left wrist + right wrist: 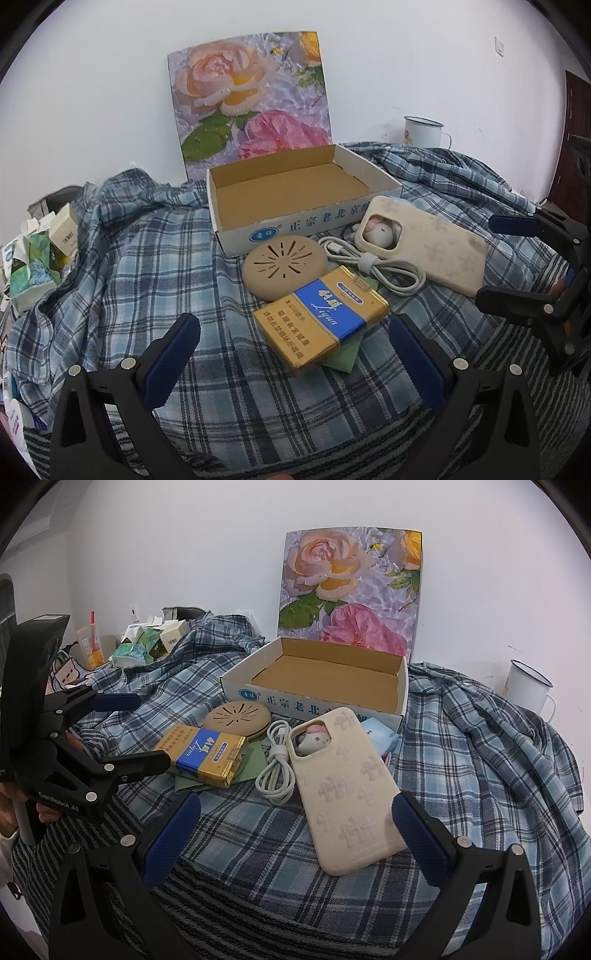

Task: Organize soft objects
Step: 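Grasp the gold-and-blue cigarette pack with the left gripper while the right gripper grasps the cream phone case, then lift the cigarette pack and phone case and carry both over the open box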

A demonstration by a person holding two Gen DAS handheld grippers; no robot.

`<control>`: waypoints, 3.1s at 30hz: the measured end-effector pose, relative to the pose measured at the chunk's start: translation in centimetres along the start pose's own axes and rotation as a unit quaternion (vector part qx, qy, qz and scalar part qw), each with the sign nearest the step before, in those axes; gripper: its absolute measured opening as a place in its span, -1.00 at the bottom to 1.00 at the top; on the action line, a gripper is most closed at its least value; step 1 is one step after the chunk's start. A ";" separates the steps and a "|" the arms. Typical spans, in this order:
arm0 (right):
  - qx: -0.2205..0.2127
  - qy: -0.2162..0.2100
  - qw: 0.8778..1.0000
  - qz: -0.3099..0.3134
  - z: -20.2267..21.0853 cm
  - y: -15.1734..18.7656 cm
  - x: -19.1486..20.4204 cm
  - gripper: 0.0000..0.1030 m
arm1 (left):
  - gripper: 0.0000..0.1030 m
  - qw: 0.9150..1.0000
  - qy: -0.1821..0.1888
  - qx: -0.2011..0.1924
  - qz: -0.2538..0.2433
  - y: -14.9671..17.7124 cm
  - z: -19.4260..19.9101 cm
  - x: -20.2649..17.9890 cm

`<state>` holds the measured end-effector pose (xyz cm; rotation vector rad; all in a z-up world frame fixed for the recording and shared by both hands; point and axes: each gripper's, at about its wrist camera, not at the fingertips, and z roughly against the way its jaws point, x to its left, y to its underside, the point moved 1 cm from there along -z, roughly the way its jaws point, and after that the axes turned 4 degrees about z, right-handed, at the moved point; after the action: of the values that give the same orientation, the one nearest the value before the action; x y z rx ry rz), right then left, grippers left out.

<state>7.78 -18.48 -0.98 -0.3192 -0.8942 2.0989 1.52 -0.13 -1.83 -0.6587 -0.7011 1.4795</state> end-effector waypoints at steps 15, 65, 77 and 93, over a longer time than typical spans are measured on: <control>-0.014 -0.003 1.000 -0.005 0.9 -0.2 0.0 1.00 | 1.00 0.995 0.012 0.096 0.023 -2.2 -4.1 -1.6; 0.170 0.044 0.968 0.179 -7.3 -1.9 -1.9 0.67 | 0.95 0.994 0.057 0.058 0.079 -2.5 -3.8 0.2; 0.135 0.047 0.973 0.178 -7.7 -1.4 -1.7 0.40 | 0.95 0.993 0.059 0.065 0.084 -2.3 -4.1 0.3; 0.051 0.072 0.982 0.169 -4.4 -2.4 -1.9 0.39 | 0.95 0.994 0.059 0.048 0.077 -2.3 -3.4 -0.1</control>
<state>12.59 -16.75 -2.64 -0.5962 -0.6798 2.3865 5.63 -0.06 -2.30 -0.7327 -0.4930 1.5903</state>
